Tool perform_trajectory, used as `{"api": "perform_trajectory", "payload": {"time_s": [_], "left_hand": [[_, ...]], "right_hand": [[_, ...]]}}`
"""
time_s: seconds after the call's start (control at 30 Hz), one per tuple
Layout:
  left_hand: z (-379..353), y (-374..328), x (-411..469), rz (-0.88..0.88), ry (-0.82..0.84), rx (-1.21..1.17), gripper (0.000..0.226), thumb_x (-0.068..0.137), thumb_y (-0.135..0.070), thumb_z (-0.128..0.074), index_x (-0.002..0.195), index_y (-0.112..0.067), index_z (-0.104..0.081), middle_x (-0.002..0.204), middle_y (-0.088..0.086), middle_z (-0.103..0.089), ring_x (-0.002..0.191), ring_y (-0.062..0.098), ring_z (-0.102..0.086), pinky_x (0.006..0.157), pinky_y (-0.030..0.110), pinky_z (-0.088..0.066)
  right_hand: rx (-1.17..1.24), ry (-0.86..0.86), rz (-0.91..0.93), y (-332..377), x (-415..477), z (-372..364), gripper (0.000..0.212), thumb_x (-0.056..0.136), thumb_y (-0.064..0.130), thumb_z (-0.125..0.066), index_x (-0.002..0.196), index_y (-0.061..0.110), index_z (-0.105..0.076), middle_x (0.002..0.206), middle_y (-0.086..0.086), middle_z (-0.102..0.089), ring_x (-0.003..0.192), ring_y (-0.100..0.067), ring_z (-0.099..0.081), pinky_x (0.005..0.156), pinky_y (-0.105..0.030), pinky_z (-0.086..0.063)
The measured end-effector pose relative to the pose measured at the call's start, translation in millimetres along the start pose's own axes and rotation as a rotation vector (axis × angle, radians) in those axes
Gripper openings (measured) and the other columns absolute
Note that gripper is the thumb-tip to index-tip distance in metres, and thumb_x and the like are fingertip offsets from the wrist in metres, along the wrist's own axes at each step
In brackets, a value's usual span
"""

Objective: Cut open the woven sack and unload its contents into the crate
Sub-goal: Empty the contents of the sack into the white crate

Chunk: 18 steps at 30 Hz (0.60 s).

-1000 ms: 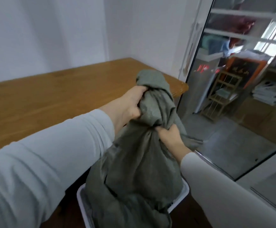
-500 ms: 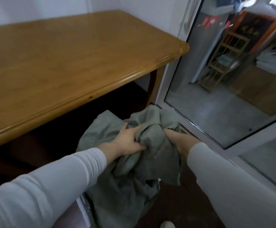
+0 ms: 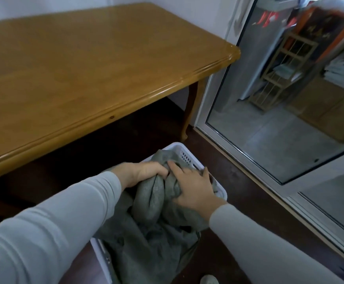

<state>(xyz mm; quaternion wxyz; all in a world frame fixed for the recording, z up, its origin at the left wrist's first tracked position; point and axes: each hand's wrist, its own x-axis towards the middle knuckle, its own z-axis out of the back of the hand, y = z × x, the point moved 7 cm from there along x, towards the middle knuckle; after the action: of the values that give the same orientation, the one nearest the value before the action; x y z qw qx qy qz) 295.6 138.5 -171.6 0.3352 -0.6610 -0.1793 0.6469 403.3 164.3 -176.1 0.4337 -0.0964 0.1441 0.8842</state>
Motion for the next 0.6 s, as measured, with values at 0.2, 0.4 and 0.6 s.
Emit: {"api": "perform_trajectory", "payload": {"time_s": [0.2, 0.4, 0.6], "left_hand": [[47.5, 18.4, -3.0, -0.175, -0.312, 0.978, 0.135, 0.049, -0.077, -0.069, 0.151, -0.029, 0.005, 0.16, 0.004, -0.002, 0.148, 0.023, 0.002, 0.118, 0.051, 0.008], [69.9, 59.2, -4.5, -0.084, -0.401, 0.629, 0.162, 0.038, -0.066, -0.084, 0.131, -0.037, 0.045, 0.151, 0.001, 0.04, 0.142, 0.027, 0.03, 0.118, 0.058, -0.001], [39.6, 23.8, -3.8, -0.176, -0.313, 0.327, 0.163, 0.039, -0.056, -0.088, 0.118, -0.037, 0.054, 0.153, 0.006, 0.035, 0.144, 0.025, 0.024, 0.12, 0.047, -0.003]], "right_hand": [[0.506, -0.201, -0.383, -56.8, -1.4, 16.2, 0.019, 0.085, 0.022, -0.051, 0.1, 0.018, -0.062, 0.095, -0.006, -0.067, 0.093, -0.03, -0.063, 0.074, -0.031, -0.046], [1.003, -0.45, -0.613, -81.1, -4.0, 77.6, 0.02, 0.079, 0.013, -0.058, 0.06, 0.017, -0.054, 0.068, -0.007, -0.06, 0.079, -0.029, -0.061, 0.08, -0.043, -0.054], [1.337, -0.524, -0.508, -46.4, -3.4, 137.8, 0.022, 0.075, -0.001, -0.054, 0.057, 0.009, -0.047, 0.062, -0.006, -0.052, 0.06, -0.022, -0.053, 0.054, -0.025, -0.044]]}}
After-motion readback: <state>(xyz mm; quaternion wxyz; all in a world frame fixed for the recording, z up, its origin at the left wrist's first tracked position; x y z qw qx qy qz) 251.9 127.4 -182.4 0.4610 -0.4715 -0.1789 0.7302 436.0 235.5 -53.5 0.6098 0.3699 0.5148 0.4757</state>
